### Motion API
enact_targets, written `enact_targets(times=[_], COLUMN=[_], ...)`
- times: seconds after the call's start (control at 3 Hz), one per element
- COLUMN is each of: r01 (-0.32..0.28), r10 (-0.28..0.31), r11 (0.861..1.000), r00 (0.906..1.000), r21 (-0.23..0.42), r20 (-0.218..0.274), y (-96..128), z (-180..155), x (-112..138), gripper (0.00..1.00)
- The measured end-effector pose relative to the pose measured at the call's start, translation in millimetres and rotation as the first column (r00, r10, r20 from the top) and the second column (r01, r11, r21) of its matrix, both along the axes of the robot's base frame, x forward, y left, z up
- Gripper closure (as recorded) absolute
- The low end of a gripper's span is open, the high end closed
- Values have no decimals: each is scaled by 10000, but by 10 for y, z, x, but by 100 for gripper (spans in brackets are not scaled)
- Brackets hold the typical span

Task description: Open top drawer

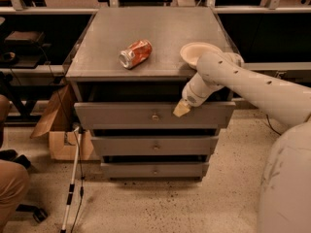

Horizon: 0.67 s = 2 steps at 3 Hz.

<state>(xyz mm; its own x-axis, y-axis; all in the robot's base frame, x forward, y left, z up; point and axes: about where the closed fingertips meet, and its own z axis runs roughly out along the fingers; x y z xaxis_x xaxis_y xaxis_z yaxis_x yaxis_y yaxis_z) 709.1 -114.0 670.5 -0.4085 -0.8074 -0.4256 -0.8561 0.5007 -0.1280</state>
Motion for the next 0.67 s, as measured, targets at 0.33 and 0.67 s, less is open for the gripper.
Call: enact_targets(times=[0.33,0.67], r01=[3,-45], r10=[-5,42], r11=[9999,9998], r00=[10000,9999], r21=[-153,-218], r20=[-94,-145], y=[-125,-165], z=[10,12], x=[-107,-169], gripper=[0,0])
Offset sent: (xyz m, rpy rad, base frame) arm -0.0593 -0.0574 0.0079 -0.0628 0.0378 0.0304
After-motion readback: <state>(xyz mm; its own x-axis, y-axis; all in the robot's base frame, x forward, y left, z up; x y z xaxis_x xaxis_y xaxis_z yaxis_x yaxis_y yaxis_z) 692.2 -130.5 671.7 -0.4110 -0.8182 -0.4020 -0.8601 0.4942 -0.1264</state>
